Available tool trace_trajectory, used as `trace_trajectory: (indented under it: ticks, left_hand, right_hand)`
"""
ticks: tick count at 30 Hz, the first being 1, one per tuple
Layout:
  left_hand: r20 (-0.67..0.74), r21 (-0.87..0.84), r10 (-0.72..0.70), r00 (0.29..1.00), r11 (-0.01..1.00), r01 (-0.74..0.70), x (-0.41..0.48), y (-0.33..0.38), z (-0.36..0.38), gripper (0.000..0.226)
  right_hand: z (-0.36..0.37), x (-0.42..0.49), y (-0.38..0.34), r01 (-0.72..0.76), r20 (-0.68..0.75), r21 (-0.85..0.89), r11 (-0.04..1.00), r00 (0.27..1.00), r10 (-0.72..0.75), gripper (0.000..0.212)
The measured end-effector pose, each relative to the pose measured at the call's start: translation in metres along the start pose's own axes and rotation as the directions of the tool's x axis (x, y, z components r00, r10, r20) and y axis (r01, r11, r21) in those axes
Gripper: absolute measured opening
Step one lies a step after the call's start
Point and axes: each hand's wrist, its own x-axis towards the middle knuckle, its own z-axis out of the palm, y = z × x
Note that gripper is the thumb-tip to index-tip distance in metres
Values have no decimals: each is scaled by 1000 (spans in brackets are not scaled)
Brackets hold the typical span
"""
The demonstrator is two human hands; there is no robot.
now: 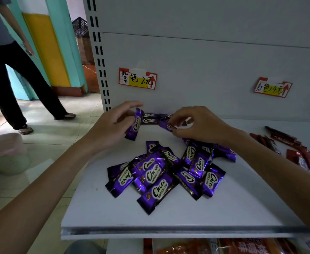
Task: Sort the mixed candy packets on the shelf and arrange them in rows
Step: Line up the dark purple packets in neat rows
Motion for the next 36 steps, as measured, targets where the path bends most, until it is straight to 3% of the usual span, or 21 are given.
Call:
trace_trajectory:
  ticks: [2, 5, 9, 13, 18, 24, 28, 32, 36]
  left_hand:
    - [-1, -104, -1, 1000, 995, 1, 3, 2, 2, 45]
    - [-22, -131, 10, 1000, 991, -12, 8, 3, 6, 43]
    - [-65, 65, 62, 996, 996, -58, 12, 0, 13, 26]
    - [-69, 205, 128, 989, 972, -111, 10, -4, 16, 27]
    - [2, 336, 178, 984, 927, -168, 10, -4, 13, 29]
    - [119, 409, 144, 982, 895, -181, 7, 0, 12, 32]
    - [114, 379, 157, 981, 906, -189, 9, 6, 13, 36]
    - [-12, 324, 197, 980, 928, -182, 13, 12, 15, 23]
    - [-81, 154, 88, 993, 985, -75, 14, 9, 17, 18]
  right_hand:
    - [-2, 0, -1, 7, -40, 43, 999, 999, -6, 19]
    - [-6, 1, -1, 15, -100, 72, 997, 995, -8, 16]
    - [-7, 1, 9, -28, -96, 7, 1000, 995, 29, 17]
    - [-3, 0, 23, -87, -24, -102, 991, 996, 85, 24]
    - [-1, 0, 26, -85, 3, -153, 984, 996, 87, 27]
    - [-2, 1, 27, -81, 28, -201, 976, 996, 89, 26]
    - [-2, 0, 26, -73, 30, -215, 974, 996, 82, 27]
    - [-2, -2, 28, -47, -4, -228, 973, 999, 47, 28]
    - [-2, -2, 31, -28, -19, -247, 969, 1000, 24, 28]
